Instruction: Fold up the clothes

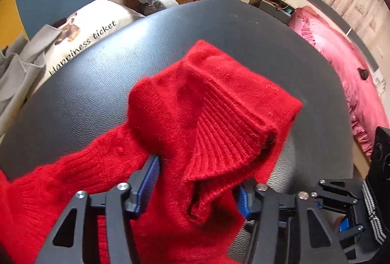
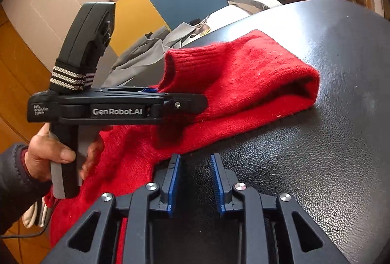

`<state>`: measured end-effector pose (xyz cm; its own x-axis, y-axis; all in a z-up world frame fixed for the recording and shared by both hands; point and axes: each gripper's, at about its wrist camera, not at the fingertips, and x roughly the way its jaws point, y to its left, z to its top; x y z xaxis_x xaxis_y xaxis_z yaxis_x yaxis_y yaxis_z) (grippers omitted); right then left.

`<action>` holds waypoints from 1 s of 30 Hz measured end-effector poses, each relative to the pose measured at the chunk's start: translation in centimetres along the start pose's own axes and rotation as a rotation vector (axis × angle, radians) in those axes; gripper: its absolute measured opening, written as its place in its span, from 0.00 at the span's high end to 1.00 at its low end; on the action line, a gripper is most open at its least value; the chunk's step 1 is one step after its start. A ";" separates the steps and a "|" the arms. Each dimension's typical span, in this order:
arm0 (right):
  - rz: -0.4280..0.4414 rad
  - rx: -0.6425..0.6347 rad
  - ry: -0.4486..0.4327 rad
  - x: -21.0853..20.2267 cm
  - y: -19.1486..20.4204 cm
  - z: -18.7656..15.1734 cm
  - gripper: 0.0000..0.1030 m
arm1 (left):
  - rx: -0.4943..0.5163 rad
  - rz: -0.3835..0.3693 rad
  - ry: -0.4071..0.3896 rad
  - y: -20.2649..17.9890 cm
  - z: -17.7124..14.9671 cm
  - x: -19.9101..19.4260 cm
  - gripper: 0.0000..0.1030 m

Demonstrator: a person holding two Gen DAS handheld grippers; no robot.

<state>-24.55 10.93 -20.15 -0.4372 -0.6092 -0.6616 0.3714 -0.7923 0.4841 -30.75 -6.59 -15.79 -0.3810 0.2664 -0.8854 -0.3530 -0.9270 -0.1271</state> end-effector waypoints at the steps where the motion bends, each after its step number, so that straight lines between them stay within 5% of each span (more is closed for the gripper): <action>1: 0.001 0.003 -0.001 0.0 0.0 0.0 0.73 | 0.003 0.020 -0.005 -0.2 -0.2 -0.2 0.62; 2: 0.003 0.005 -0.002 -0.1 -0.1 -0.1 0.73 | 0.006 0.039 -0.010 -0.4 -0.3 -0.5 0.76; 5: 0.006 0.012 -0.004 0.0 0.1 -0.1 0.69 | -0.007 0.072 -0.020 -0.6 -0.4 -1.5 0.87; 13: -0.034 -0.013 0.000 -0.6 1.4 0.0 0.42 | -0.121 -0.025 -0.095 1.5 -0.2 -6.3 0.88; 21: -0.031 0.032 -0.008 -2.4 2.1 -0.2 0.41 | -0.308 -0.151 -0.195 6.9 -0.6 -13.1 0.88; 30: 0.310 0.266 -0.023 -2.2 3.4 0.1 0.41 | -0.388 -0.173 -0.296 13.6 -3.2 -20.8 0.88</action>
<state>-22.46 9.57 -16.99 -0.3569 -0.8186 -0.4500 0.2647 -0.5506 0.7917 -24.94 -25.58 -0.56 -0.5901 0.4355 -0.6798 -0.1102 -0.8776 -0.4666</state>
